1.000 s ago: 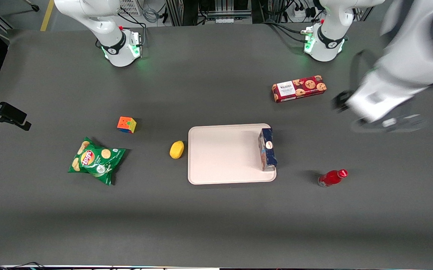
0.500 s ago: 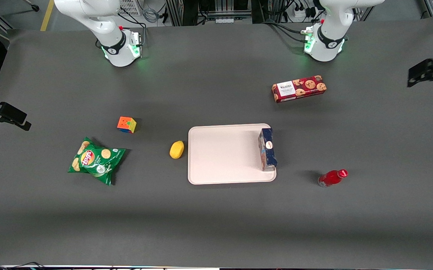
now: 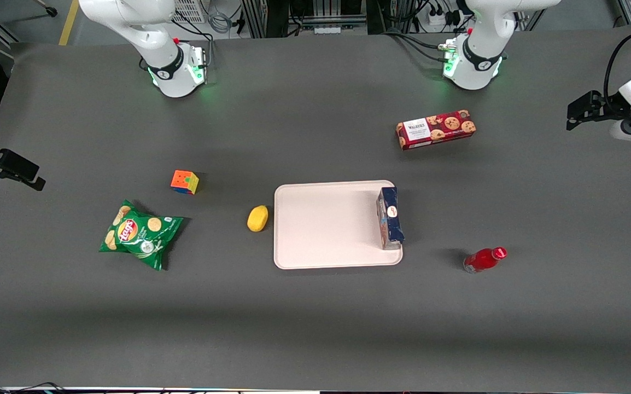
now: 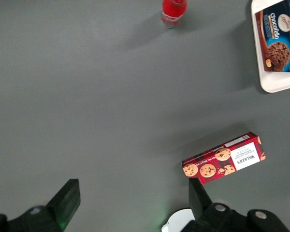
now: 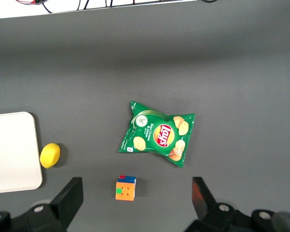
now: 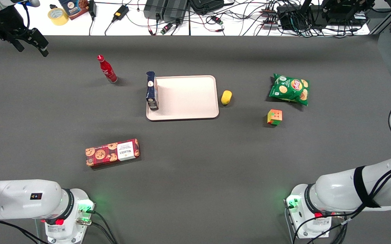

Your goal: Place cookie box on tray

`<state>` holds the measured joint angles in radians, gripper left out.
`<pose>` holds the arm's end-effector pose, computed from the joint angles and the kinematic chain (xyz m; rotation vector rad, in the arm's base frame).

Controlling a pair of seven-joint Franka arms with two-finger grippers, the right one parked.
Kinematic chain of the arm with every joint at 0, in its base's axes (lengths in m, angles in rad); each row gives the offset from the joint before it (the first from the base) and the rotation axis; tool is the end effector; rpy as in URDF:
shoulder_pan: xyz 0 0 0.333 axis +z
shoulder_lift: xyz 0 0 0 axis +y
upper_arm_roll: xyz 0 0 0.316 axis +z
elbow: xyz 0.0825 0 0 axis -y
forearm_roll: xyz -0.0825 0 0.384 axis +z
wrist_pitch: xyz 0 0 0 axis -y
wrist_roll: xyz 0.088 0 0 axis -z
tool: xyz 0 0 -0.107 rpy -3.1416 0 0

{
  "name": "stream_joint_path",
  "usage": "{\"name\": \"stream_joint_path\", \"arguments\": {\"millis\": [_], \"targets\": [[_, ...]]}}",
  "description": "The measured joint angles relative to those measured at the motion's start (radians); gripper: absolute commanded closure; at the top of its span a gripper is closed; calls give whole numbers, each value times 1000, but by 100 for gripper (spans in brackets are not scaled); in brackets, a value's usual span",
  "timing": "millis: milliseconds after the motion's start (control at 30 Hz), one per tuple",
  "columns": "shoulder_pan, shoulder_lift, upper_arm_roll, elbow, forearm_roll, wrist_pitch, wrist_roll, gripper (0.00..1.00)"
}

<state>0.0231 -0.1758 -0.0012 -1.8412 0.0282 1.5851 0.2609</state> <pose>0.4950 0.0138 0.5907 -3.0996 0.3745 0.1304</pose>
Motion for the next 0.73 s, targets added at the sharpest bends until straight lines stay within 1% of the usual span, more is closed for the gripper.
{"name": "stream_joint_path", "arguments": {"millis": [733], "targets": [[15,10,10,12,-1,1,0,0]]}}
